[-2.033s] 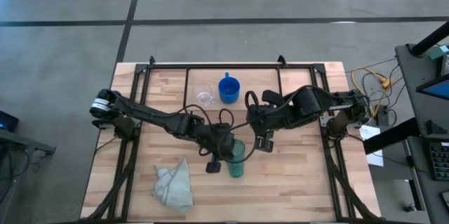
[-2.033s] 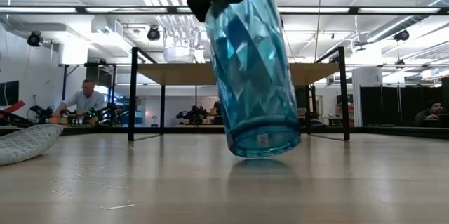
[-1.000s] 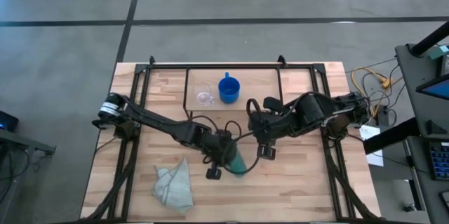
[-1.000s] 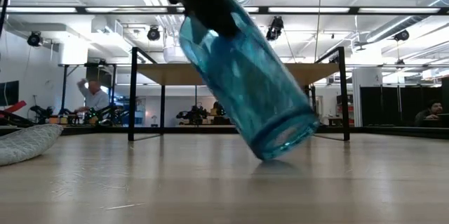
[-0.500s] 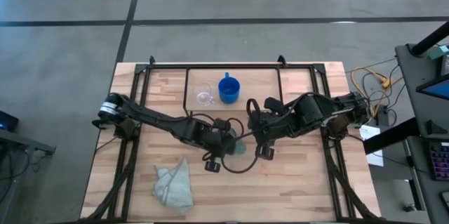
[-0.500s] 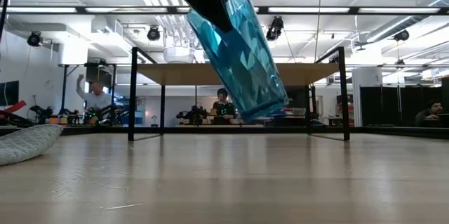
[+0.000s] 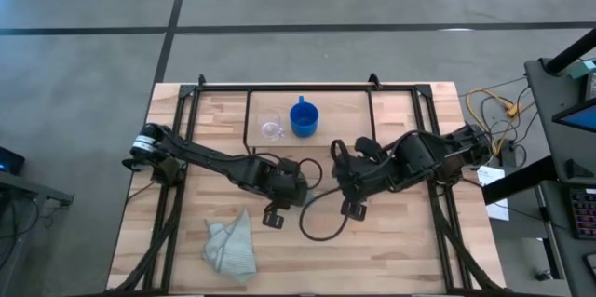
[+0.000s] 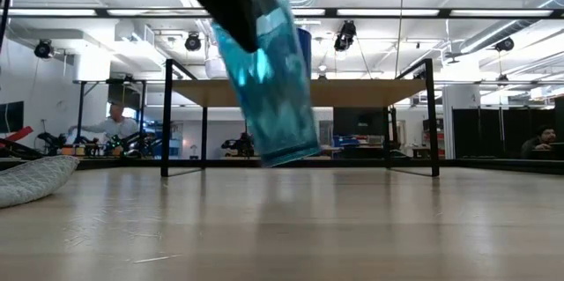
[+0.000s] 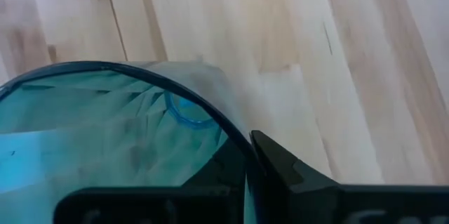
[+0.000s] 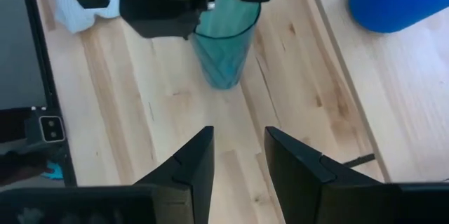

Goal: Stack small to large cups/mugs on shelf
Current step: Put the blue cup on the shelf

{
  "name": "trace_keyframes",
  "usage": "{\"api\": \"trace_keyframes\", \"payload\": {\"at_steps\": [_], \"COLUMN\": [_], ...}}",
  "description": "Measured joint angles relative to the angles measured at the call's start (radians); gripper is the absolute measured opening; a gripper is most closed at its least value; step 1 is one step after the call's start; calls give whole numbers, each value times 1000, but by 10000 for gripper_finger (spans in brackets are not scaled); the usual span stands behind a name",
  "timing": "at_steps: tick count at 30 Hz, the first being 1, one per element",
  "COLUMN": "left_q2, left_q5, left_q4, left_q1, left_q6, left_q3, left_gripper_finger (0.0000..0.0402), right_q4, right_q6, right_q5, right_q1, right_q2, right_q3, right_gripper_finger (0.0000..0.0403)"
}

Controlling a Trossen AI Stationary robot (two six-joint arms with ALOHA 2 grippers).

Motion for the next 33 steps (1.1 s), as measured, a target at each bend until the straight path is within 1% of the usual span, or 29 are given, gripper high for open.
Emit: {"api": "trace_keyframes", "payload": {"at_steps": [8, 13, 18, 24, 28, 31, 33], "left_q2": [-1, -1, 16, 74, 98, 100, 100], "left_q5": [2, 45, 48, 44, 11, 7, 5], "left_q4": [-36, -44, -36, -38, -41, -42, -71], "left_q1": [-1, -3, -5, -4, 4, 15, 20], "left_q6": [8, 8, 10, 55, 60, 80, 85], "left_q3": [2, -4, 8, 90, 167, 223, 261], "left_gripper_finger": [0, 0, 0, 0, 0, 0, 0], "right_q4": [1, 0, 0, -4, -4, -4, -5], "right_q6": [33, 46, 60, 60, 66, 84, 106], "right_q5": [0, 0, 1, 1, 0, 0, 1], "right_q1": [18, 16, 16, 16, 17, 17, 17], "right_q2": [0, 0, 0, 0, -6, -32, -60], "right_q3": [-1, -2, -2, -2, -2, -2, -2], "right_gripper_finger": [120, 117, 112, 111, 108, 103, 99]}}
